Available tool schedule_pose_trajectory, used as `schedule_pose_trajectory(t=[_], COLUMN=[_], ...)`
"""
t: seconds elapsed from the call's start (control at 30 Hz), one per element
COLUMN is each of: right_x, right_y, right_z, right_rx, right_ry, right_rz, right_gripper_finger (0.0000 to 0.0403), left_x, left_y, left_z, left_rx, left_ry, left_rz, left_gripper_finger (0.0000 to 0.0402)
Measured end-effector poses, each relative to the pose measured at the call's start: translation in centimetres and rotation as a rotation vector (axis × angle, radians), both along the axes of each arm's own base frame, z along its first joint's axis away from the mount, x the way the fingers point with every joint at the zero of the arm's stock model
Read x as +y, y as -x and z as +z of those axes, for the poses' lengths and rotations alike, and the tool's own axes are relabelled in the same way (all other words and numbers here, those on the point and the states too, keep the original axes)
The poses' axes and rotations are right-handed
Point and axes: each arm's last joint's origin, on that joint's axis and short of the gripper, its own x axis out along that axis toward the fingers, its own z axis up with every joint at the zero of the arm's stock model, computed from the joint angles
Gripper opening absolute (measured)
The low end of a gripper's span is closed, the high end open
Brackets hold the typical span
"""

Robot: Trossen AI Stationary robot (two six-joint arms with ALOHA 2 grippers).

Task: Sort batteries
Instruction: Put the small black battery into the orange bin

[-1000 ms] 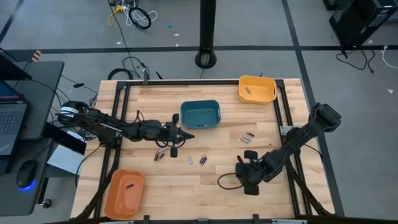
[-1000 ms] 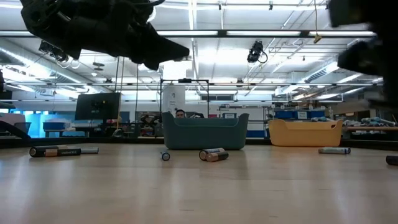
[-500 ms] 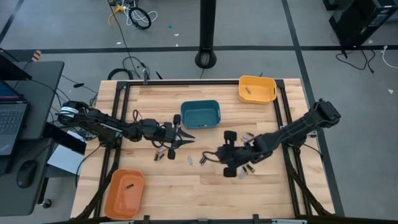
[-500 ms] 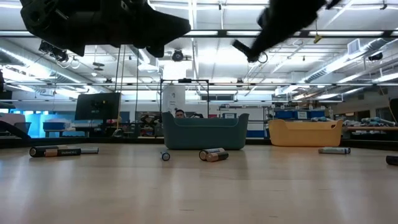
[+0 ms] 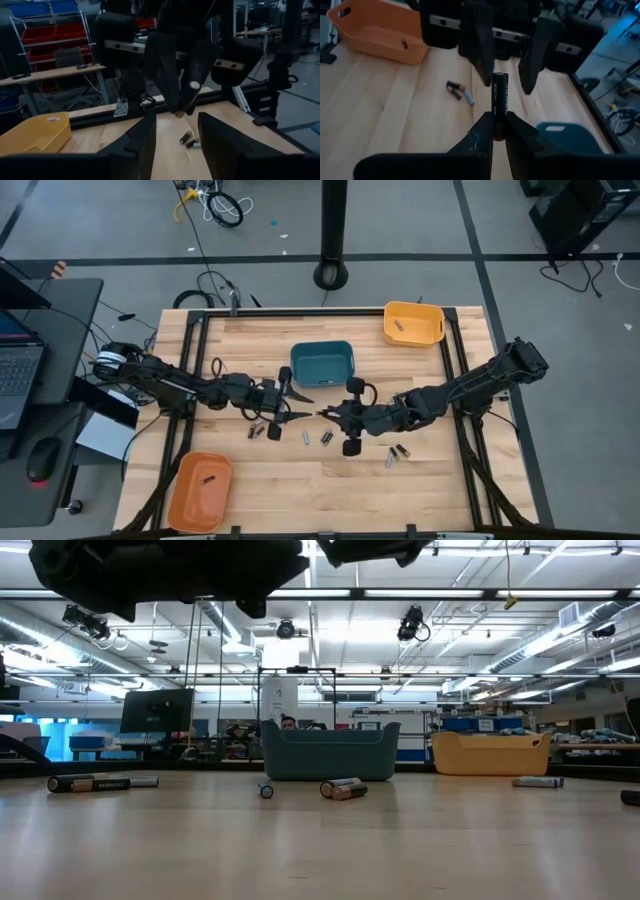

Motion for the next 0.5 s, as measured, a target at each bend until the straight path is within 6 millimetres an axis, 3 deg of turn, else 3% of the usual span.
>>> schedule_pose_trajectory(t=[0.5], right_x=[-0.2], right_y=[-0.4], right_z=[0.5], right_rx=[-0.049], right_ry=[0.015], right_rz=[0.017], right_gripper_finger=[0.0043], left_x=[-0.8], left_y=[-0.6], left_z=[1.5], left_rx=[-0.05], left_ry=[-0.024], left_rz=[-0.043], left_gripper_finger=[0.0154])
